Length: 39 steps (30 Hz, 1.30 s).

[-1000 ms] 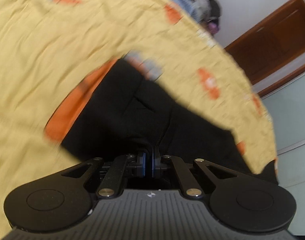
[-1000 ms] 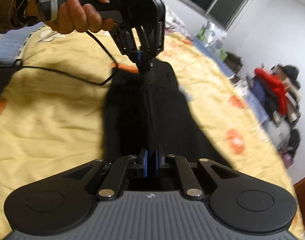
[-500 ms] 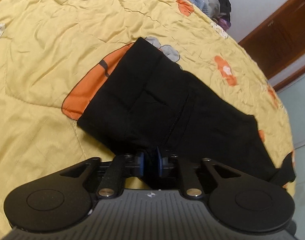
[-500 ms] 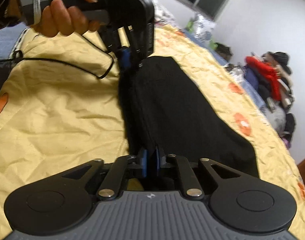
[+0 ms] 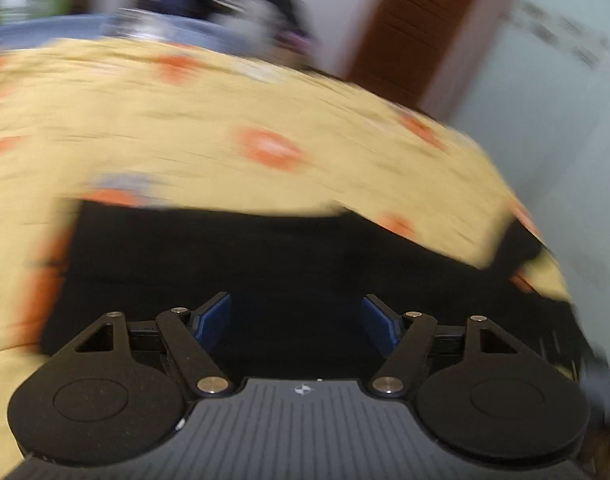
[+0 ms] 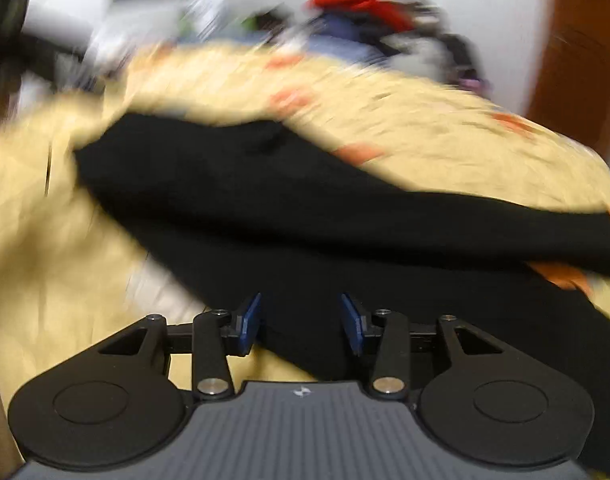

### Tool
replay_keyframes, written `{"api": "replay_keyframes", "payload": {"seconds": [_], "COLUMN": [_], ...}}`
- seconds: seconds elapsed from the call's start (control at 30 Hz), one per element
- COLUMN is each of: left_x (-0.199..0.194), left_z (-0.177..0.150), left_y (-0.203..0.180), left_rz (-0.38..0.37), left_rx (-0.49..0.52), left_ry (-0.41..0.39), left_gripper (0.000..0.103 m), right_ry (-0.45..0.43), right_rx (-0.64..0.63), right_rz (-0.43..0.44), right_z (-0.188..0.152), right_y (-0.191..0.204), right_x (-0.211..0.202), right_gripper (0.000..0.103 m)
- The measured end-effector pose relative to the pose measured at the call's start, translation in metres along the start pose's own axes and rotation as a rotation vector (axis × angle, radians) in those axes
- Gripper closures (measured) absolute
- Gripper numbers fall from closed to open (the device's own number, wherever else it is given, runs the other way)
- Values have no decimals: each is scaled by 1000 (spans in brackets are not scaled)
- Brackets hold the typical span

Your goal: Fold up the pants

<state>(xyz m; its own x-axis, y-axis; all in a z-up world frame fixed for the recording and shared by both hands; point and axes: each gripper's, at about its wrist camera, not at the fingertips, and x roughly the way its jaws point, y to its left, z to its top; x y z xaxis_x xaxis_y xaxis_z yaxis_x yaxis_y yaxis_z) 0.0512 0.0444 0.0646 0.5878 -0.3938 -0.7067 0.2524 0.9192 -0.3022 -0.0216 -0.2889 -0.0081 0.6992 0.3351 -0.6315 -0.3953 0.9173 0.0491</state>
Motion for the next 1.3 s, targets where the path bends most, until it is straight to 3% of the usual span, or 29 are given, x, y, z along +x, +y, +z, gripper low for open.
{"api": "replay_keyframes", "payload": {"seconds": [0.07, 0.1, 0.13, 0.23, 0.33, 0.4, 0.67, 0.77, 0.8, 0.87, 0.93, 1.13, 1.23, 1.3], "left_x": [31, 44, 54, 78, 94, 102, 117, 119, 119, 117, 116, 118, 118, 119], "left_z": [-2, -5, -9, -23, -34, -40, -46, -51, -52, -54, -51, -43, -45, -46], "left_y": [-28, -41, -54, -80, -89, -95, -111, -117, -118, -116, -113, -105, -108, -112], "left_rz": [-95, -130, -161, -170, -172, -184, -252, -263, -267, -281, -303, -347, -323, -286], "left_rx": [86, 127, 173, 297, 361, 383, 476, 538, 549, 554, 538, 456, 457, 467], "left_ry": [76, 105, 120, 149, 151, 142, 110, 85, 80, 76, 76, 88, 88, 84], "left_gripper": [31, 32, 32, 32, 32, 33, 29, 28, 28, 28, 28, 29, 36, 50], "right_ry": [-83, -108, -124, -94, -79, -30, 137, 216, 208, 205, 190, -6, -105, -165], "right_rx": [148, 209, 260, 330, 404, 479, 708, 651, 646, 679, 696, 805, 857, 913], "right_rz": [-100, -163, -242, -414, -414, -474, -669, -755, -758, -749, -761, -703, -675, -667], "right_z": [15, 22, 33, 68, 95, 107, 108, 109, 109, 107, 109, 101, 82, 62], "right_y": [-39, -59, -82, -141, -192, -223, -290, -286, -284, -288, -293, -292, -287, -286], "right_x": [-11, -13, -12, 4, 33, 59, 129, 143, 142, 135, 126, 75, 35, 6], "right_gripper": [48, 30, 21, 22, 22, 22, 24, 42, 57, 71, 93, 94, 94, 96]}}
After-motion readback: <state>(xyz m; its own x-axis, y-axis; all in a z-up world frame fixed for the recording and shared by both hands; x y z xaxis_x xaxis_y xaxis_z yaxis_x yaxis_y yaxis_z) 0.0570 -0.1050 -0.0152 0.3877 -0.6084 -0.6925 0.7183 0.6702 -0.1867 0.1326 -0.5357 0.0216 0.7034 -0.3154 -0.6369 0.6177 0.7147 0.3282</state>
